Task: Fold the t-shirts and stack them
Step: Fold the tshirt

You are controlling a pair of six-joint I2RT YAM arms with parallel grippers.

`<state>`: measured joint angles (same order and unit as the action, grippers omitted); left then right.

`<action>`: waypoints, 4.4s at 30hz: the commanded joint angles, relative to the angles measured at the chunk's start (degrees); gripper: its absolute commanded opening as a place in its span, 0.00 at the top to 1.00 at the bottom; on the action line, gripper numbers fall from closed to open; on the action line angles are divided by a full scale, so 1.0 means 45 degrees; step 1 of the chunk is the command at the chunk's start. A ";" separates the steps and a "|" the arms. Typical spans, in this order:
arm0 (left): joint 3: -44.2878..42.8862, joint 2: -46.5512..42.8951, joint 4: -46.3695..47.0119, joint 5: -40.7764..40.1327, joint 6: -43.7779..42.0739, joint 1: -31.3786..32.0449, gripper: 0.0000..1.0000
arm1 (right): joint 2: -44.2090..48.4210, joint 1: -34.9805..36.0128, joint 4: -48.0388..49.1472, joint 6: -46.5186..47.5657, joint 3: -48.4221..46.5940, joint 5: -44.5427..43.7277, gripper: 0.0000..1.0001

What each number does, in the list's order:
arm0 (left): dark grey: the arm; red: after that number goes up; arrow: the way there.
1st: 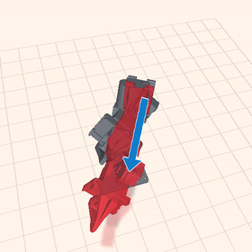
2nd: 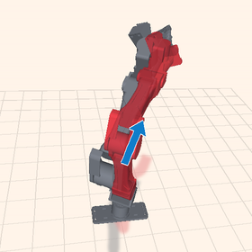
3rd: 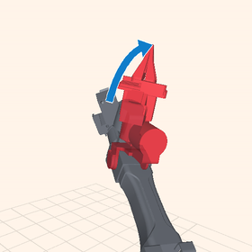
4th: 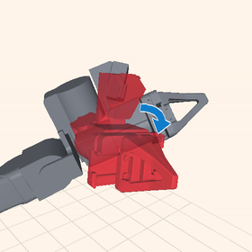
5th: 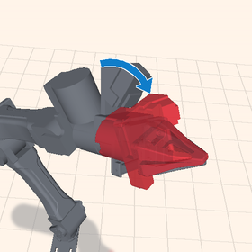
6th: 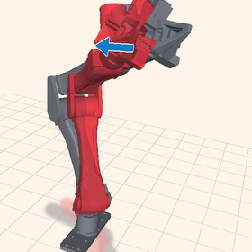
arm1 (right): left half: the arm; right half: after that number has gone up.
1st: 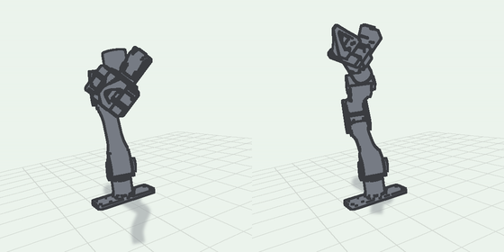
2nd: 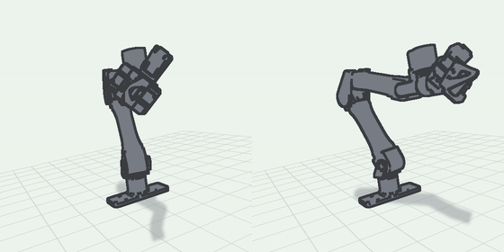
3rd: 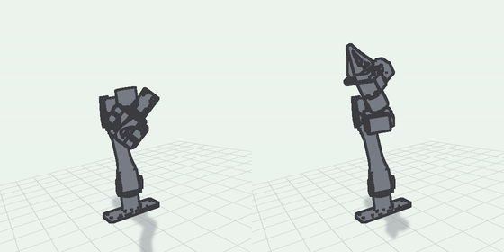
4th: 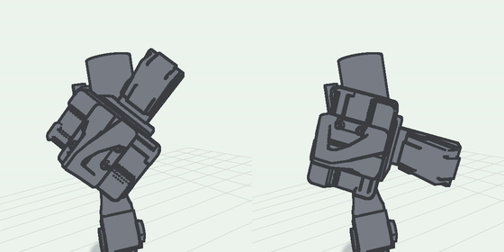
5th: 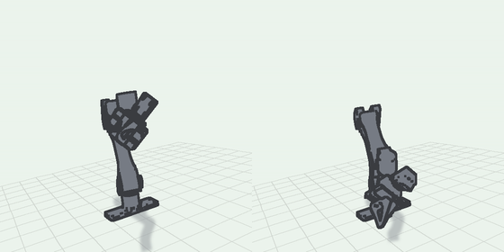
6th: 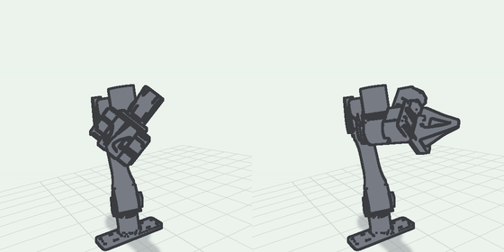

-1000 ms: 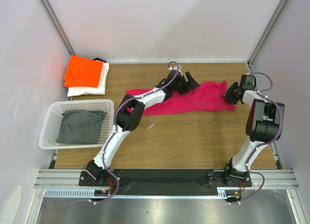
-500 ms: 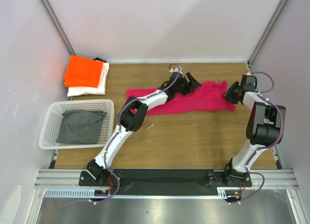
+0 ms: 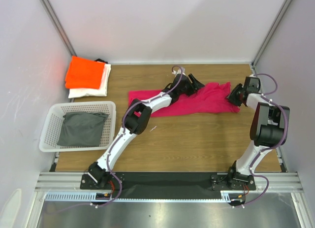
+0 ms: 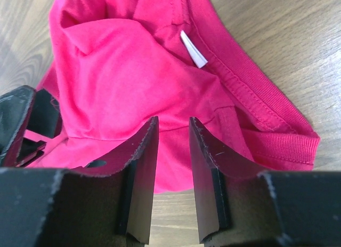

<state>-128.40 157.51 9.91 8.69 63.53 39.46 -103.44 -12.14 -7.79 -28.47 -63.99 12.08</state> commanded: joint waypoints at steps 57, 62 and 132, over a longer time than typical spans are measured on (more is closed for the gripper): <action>0.2686 -0.6756 -0.5139 -0.1028 -1.0049 -0.1015 0.22 | 0.0562 0.0256 -0.2838 0.1112 -0.3946 0.0051 0.34; 0.6026 -0.9335 -0.7221 -0.3103 -1.2318 -0.1152 0.17 | 0.1365 0.0899 -0.2994 0.0605 -0.2621 -0.0357 0.27; 1.3222 -1.3764 -0.8626 -0.1007 -0.7301 0.6934 0.19 | -0.8306 0.6351 -0.4691 0.2146 -1.5584 0.0519 0.16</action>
<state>-64.45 102.65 -22.06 9.39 32.95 70.30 -145.73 17.26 -23.68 -20.88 -127.98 12.60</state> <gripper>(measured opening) 0.804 0.823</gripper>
